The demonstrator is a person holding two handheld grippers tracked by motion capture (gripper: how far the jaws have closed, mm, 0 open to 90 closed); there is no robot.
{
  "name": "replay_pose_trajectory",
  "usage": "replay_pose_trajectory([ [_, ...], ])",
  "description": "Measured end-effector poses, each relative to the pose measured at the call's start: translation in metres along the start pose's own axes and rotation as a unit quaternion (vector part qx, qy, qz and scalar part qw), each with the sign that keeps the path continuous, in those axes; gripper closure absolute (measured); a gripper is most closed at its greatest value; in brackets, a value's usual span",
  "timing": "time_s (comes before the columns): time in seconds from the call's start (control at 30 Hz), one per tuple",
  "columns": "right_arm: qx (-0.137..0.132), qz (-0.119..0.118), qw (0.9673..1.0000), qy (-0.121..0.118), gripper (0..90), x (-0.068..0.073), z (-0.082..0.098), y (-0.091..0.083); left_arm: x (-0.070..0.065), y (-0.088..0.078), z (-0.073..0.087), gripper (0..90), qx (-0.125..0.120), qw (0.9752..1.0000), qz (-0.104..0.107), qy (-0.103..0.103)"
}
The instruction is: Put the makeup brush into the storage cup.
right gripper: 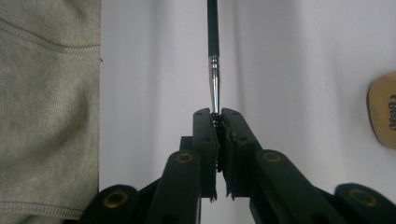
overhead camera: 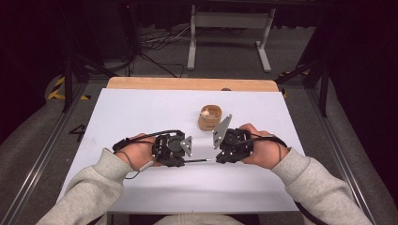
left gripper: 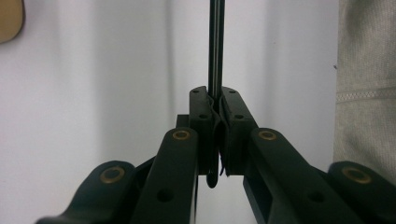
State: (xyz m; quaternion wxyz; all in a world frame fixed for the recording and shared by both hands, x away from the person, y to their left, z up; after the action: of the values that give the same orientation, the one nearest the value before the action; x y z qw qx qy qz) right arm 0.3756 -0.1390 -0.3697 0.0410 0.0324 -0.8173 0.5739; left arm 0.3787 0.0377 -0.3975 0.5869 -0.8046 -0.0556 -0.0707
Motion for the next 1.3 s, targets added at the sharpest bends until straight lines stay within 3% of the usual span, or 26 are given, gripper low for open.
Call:
replay_pose_trajectory([
  [0.07, -0.006, -0.005, 0.9999, 0.009, 72.2, 0.001, -0.001, -0.001, 0.000, 0.000, 0.000, 85.4, -0.004, 1.0000, 0.000, 0.002],
  [0.17, -0.021, 0.007, 0.9997, 0.012, 57.1, 0.001, -0.003, -0.001, 0.000, 0.000, 0.000, 85.4, -0.011, 0.9999, 0.000, 0.002],
  [0.33, -0.060, 0.021, 0.9978, 0.018, 46.0, 0.001, -0.004, -0.008, 0.002, 0.000, 0.004, 85.4, -0.023, 0.9997, 0.003, -0.004],
  [0.43, -0.093, 0.042, 0.9945, 0.025, 37.6, -0.001, -0.001, -0.017, 0.003, -0.003, 0.006, 85.4, -0.044, 0.9990, 0.005, -0.013],
  [0.6, -0.171, 0.057, 0.9833, 0.024, 30.6, 0.000, 0.003, -0.032, 0.004, -0.005, 0.007, 85.3, -0.092, 0.9953, 0.009, -0.029],
  [0.77, -0.225, 0.071, 0.9715, 0.023, 28.0, 0.002, 0.009, -0.040, 0.006, -0.004, 0.014, 85.3, -0.140, 0.9883, 0.018, -0.057],
  [0.8, -0.233, 0.072, 0.9695, 0.025, 28.0, 0.002, 0.010, -0.041, 0.006, -0.004, 0.014, 85.3, -0.140, 0.9883, 0.018, -0.057],
  [0.83, -0.233, 0.072, 0.9695, 0.025, 28.0, 0.002, 0.010, -0.041, 0.006, -0.005, 0.014, 85.3, -0.150, 0.9867, 0.021, -0.058],
  [0.87, -0.240, 0.075, 0.9677, 0.025, 27.9, 0.002, 0.012, -0.042, 0.006, -0.005, 0.015, 85.3, -0.164, 0.9842, 0.024, -0.062],
  [0.93, -0.266, 0.082, 0.9603, 0.025, 27.0, 0.002, 0.015, -0.044, 0.006, -0.006, 0.016, 85.3, -0.177, 0.9819, 0.023, -0.063],
  [1.0, -0.272, 0.084, 0.9584, 0.026, 26.9, 0.002, 0.016, -0.045, 0.006, -0.006, 0.017, 85.3, -0.192, 0.9791, 0.022, -0.063],
  [1.17, -0.307, 0.093, 0.9469, 0.025, 26.3, 0.002, 0.020, -0.044, 0.005, -0.008, 0.017, 85.3, -0.251, 0.9656, 0.016, -0.068],
  [1.2, -0.314, 0.094, 0.9446, 0.024, 26.5, 0.002, 0.020, -0.044, 0.005, -0.009, 0.017, 85.3, -0.266, 0.9612, 0.015, -0.070],
  [1.23, -0.314, 0.094, 0.9446, 0.024, 26.5, 0.002, 0.020, -0.044, 0.005, -0.009, 0.017, 85.3, -0.266, 0.9612, 0.015, -0.070],
  [1.3, -0.322, 0.095, 0.9416, 0.022, 26.8, 0.003, 0.021, -0.044, 0.006, -0.010, 0.016, 85.3, -0.290, 0.9539, 0.013, -0.078],
])
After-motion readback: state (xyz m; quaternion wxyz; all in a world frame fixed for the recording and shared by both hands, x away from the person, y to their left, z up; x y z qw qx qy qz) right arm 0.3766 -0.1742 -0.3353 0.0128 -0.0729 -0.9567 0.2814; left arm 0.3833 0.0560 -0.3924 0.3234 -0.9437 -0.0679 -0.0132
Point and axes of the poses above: each handheld gripper's, and its own axes: y roughly forward along the jaws, z roughly out of its underside, x roughly to its left, the point moved 5 cm from there along y, roughly forward along the jaws, and after that the axes turned 8 degrees about -z, right-handed, at the moved point
